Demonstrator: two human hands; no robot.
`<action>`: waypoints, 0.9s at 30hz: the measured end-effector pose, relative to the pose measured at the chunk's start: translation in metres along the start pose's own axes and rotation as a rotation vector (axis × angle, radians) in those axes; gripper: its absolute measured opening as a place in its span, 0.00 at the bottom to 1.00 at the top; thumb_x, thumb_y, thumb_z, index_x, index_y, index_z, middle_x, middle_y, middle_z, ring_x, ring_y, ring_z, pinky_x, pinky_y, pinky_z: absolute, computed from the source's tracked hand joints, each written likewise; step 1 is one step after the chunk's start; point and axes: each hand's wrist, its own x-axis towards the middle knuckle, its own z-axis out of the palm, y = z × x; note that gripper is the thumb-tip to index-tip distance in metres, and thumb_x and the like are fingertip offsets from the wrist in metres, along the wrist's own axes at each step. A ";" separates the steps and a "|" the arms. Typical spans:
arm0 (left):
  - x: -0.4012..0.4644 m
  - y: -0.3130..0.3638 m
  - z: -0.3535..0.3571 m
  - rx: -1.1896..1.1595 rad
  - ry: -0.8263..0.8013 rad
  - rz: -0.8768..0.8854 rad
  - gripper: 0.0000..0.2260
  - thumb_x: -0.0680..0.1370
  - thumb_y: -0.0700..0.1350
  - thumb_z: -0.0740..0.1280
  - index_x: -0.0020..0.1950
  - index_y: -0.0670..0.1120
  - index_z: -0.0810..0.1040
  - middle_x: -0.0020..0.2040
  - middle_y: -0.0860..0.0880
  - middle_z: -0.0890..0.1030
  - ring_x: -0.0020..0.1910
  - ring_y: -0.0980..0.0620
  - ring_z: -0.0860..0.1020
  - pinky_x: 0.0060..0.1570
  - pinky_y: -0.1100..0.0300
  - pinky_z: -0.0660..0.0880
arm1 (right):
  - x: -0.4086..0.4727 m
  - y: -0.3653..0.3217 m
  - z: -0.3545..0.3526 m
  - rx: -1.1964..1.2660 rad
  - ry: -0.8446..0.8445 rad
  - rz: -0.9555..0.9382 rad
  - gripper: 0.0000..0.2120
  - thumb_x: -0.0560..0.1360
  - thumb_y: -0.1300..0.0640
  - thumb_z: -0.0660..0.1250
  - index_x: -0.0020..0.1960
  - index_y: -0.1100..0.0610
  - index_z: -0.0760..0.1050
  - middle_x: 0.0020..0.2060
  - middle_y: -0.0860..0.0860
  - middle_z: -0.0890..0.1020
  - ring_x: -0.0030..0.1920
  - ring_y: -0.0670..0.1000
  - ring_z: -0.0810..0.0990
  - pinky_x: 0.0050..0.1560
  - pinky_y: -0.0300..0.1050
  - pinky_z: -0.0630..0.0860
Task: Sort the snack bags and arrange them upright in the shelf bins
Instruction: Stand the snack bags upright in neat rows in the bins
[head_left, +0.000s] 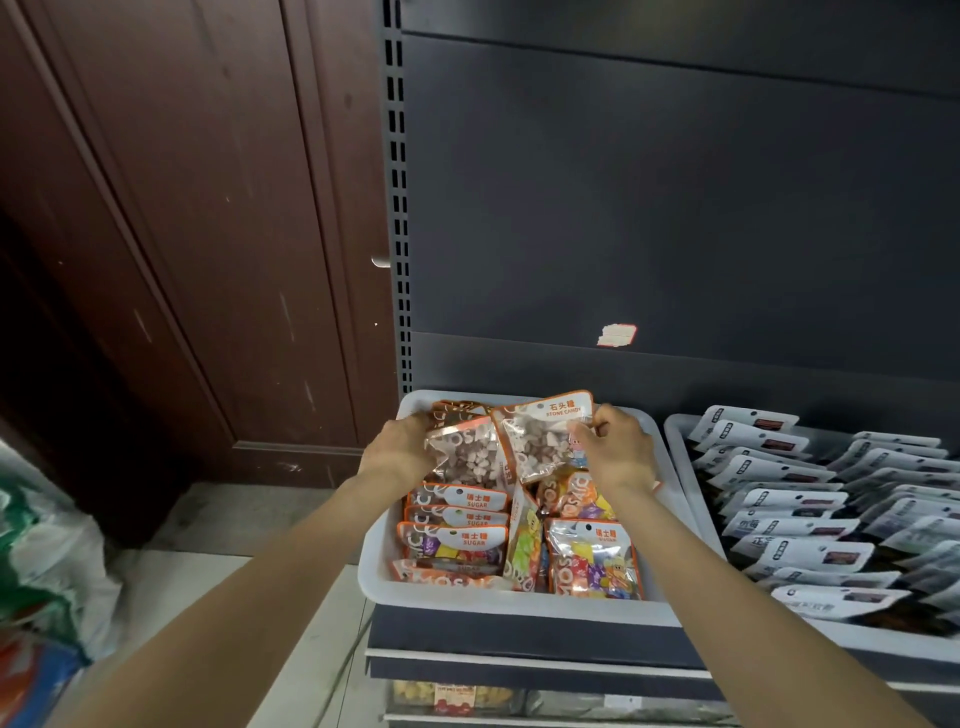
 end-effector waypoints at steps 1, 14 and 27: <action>-0.001 0.003 0.000 0.065 0.008 0.030 0.18 0.76 0.41 0.67 0.65 0.49 0.69 0.56 0.46 0.78 0.55 0.45 0.77 0.50 0.53 0.75 | -0.002 -0.001 0.002 -0.003 0.006 -0.006 0.15 0.77 0.51 0.64 0.34 0.50 0.66 0.38 0.51 0.78 0.39 0.51 0.74 0.30 0.40 0.60; -0.014 -0.014 -0.012 0.427 0.208 0.209 0.14 0.80 0.43 0.60 0.66 0.49 0.72 0.60 0.49 0.74 0.61 0.47 0.69 0.55 0.55 0.67 | -0.026 -0.022 0.045 0.232 -0.258 -0.079 0.10 0.76 0.56 0.67 0.54 0.62 0.78 0.52 0.55 0.82 0.49 0.53 0.80 0.46 0.42 0.74; -0.029 0.010 -0.003 0.294 0.202 0.468 0.16 0.80 0.43 0.62 0.67 0.53 0.71 0.63 0.50 0.76 0.56 0.44 0.77 0.50 0.53 0.75 | -0.035 -0.030 0.053 0.152 -0.304 -0.165 0.14 0.74 0.58 0.70 0.59 0.60 0.78 0.57 0.55 0.78 0.55 0.53 0.77 0.53 0.37 0.70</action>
